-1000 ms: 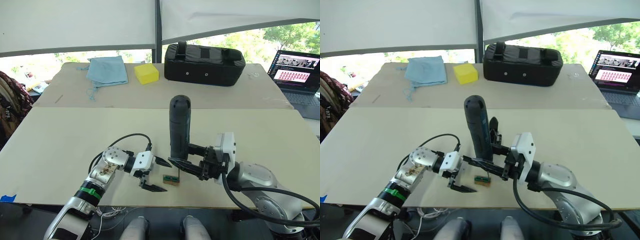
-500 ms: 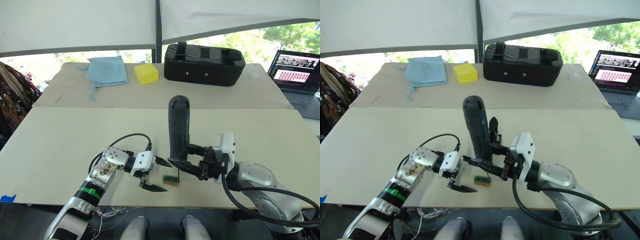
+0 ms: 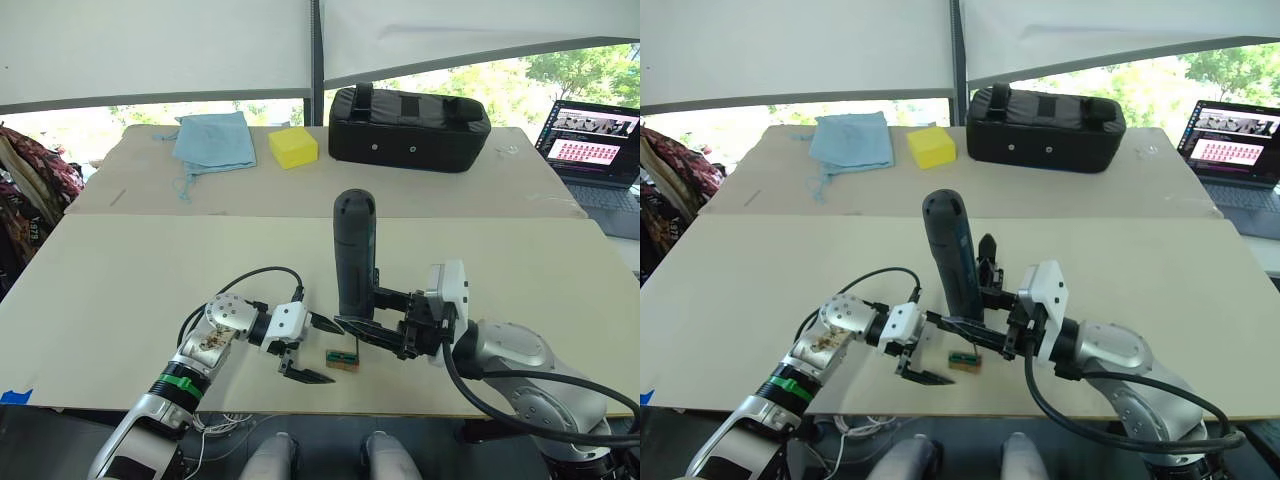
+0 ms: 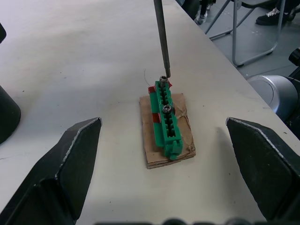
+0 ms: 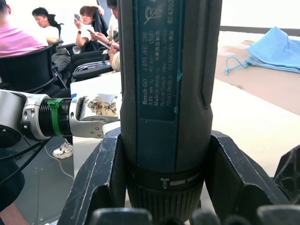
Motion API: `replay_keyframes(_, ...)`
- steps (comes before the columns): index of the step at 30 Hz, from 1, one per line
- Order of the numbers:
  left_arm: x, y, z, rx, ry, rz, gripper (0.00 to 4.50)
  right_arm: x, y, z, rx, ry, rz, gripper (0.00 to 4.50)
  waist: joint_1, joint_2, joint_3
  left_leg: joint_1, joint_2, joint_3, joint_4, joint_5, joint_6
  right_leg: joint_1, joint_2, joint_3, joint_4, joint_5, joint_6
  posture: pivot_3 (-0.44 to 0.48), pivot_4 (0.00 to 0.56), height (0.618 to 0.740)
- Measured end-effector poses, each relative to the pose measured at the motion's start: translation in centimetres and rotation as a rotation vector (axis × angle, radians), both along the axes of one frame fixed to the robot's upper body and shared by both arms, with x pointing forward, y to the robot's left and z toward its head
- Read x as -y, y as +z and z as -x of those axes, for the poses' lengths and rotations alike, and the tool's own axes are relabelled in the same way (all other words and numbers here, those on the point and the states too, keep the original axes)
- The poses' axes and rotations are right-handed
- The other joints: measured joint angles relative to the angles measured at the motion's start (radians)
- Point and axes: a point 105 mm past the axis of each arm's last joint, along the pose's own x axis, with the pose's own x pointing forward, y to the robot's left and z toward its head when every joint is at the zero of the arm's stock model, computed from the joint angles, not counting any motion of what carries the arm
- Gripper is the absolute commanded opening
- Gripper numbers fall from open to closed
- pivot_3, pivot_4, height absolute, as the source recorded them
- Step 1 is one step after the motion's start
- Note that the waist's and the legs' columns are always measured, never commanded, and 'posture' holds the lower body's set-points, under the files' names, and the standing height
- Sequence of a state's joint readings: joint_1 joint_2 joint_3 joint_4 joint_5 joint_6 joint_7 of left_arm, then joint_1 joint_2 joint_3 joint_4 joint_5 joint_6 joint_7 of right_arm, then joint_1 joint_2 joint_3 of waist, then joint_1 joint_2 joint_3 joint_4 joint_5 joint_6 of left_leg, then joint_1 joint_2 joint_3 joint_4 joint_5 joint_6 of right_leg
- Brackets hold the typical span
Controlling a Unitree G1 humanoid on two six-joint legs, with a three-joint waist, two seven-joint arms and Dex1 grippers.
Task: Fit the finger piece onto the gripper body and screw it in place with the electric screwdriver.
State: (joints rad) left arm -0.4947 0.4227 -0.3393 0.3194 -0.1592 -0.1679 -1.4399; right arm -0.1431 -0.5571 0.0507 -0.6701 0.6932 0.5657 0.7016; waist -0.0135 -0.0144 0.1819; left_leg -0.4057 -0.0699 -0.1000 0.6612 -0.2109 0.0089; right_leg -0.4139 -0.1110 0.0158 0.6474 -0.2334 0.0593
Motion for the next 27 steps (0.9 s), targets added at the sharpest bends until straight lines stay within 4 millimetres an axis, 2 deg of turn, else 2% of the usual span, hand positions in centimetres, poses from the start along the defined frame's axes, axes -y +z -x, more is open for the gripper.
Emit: replay_keyframes(27, 0.1, 0.1, -0.1, 0.007, 0.002, 0.002, 4.50, 0.6, -1.1, 0.1, -0.047, -0.012, 0.021, 1.92, 0.000, 0.000, 0.000, 0.000, 0.000, 0.000, 0.000, 0.000, 0.000, 0.000, 0.000, 0.000, 0.000, 0.000, 0.000, 0.000, 0.150, 0.740)
